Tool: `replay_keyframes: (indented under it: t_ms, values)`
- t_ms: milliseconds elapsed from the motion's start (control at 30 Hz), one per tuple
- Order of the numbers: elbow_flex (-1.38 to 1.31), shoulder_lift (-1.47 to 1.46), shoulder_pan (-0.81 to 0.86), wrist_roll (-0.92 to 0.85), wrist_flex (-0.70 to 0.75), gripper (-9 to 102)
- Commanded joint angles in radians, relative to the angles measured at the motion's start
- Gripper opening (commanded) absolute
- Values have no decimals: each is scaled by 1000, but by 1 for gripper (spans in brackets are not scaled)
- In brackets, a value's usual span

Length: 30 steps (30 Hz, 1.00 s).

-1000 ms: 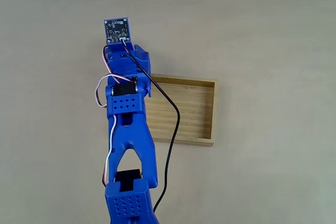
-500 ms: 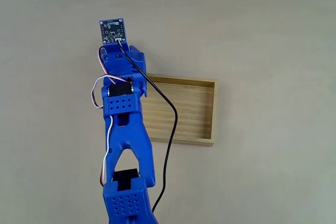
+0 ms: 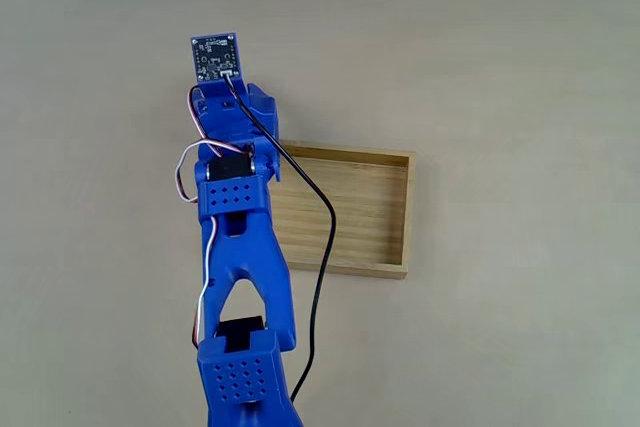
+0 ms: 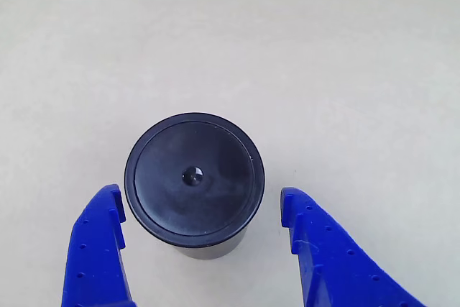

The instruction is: Place the black cylinder in the wooden box then return to rest.

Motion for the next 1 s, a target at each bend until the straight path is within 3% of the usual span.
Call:
replay_keyframes:
  t_ms: [0, 433, 967]
  values:
    - [-146, -34, -6, 2, -32, 32]
    - [-172, -34, -12, -5, -32, 16]
    - [-164, -147, -8, -18, -32, 16]
